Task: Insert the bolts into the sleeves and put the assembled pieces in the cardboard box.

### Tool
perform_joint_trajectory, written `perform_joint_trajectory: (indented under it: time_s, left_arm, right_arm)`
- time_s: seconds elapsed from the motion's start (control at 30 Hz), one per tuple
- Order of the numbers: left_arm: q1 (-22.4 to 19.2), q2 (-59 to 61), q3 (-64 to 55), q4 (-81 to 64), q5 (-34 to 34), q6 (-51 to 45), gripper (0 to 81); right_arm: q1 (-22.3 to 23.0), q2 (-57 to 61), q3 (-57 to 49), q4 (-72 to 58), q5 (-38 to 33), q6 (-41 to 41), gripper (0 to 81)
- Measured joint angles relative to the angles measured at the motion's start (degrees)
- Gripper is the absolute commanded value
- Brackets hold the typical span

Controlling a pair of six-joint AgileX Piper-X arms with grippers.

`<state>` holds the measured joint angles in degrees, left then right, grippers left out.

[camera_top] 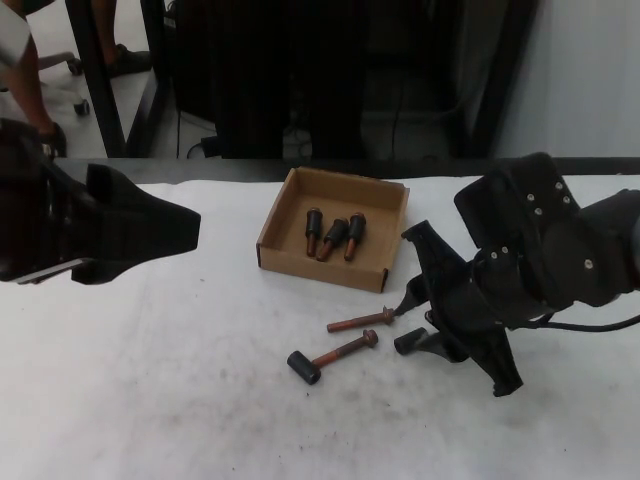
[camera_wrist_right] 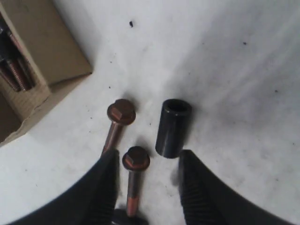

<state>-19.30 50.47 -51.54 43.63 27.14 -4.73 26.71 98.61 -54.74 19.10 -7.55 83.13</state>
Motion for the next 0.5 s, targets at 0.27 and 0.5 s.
perform_joint_trajectory:
  time_s: [0.27,0.5]
  left_arm:
    - [0.0,0.0,0.0,0.0,0.0,0.0,49.9]
    - [0.0,0.0,0.0,0.0,0.0,0.0,49.9]
  right_arm:
    - [-0.02,3.35,-1.67,-0.66,-0.07,0.85,39.3]
    - [-0.02,5.78,-3.94,-1.47,-0.07,0.85,39.3]
